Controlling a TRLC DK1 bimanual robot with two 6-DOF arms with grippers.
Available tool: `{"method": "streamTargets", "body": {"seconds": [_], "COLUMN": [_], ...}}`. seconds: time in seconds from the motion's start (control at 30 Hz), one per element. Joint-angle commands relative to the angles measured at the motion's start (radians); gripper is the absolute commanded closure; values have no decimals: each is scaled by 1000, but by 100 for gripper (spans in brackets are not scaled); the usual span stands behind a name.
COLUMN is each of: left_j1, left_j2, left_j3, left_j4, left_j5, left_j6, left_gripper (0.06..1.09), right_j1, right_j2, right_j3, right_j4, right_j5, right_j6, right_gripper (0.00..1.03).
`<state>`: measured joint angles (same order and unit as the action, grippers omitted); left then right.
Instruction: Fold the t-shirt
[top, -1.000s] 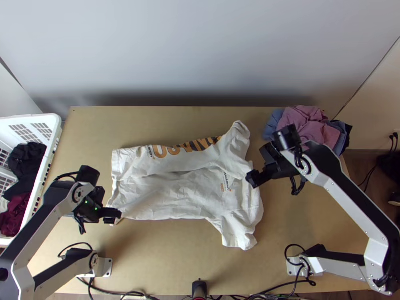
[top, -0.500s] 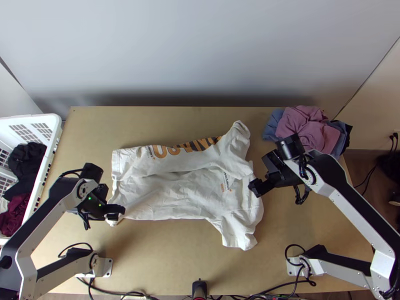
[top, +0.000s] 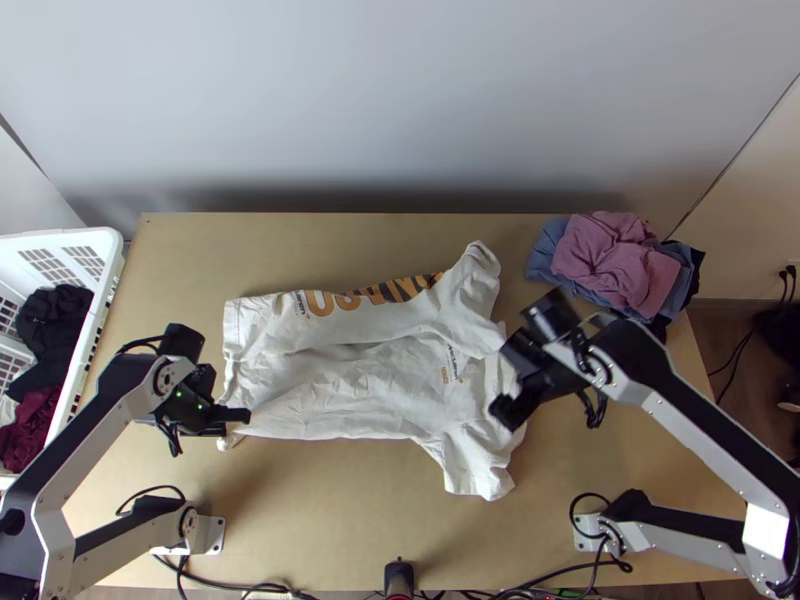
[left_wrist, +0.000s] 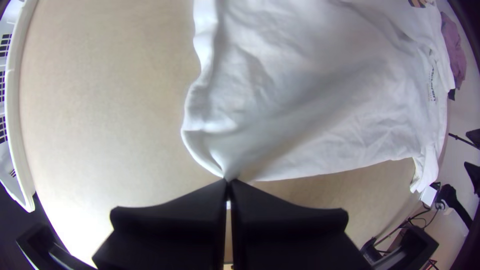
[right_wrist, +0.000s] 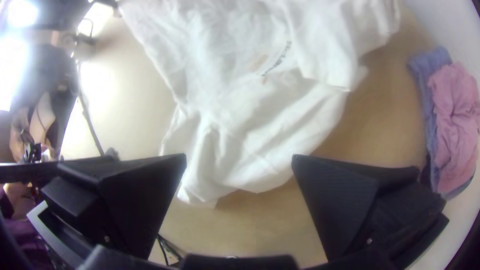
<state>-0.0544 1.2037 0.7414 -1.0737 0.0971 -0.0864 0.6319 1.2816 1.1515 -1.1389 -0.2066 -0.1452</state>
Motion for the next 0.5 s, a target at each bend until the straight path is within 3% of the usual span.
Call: {"method": "streamTargets", "body": {"seconds": [0.0,0.23,0.47], "left_j1": [16,18,34], "left_j2": [-15,-12,-12], "left_j3": [-2,-7,-10], "left_j4": [9,24,29], "left_j5": [0,0,0], "left_j6": [-1,-1,-1], "left_gripper": [105,105,105], "right_j1": [201,440,517], "right_j2": [5,19,41], "right_j3": [-3,-30,-75], "right_j4": [-81,-99,-39], "right_j5": [-1,-1,1], "right_j6": [-42,-36,-28], "right_gripper": [5,5,5]}}
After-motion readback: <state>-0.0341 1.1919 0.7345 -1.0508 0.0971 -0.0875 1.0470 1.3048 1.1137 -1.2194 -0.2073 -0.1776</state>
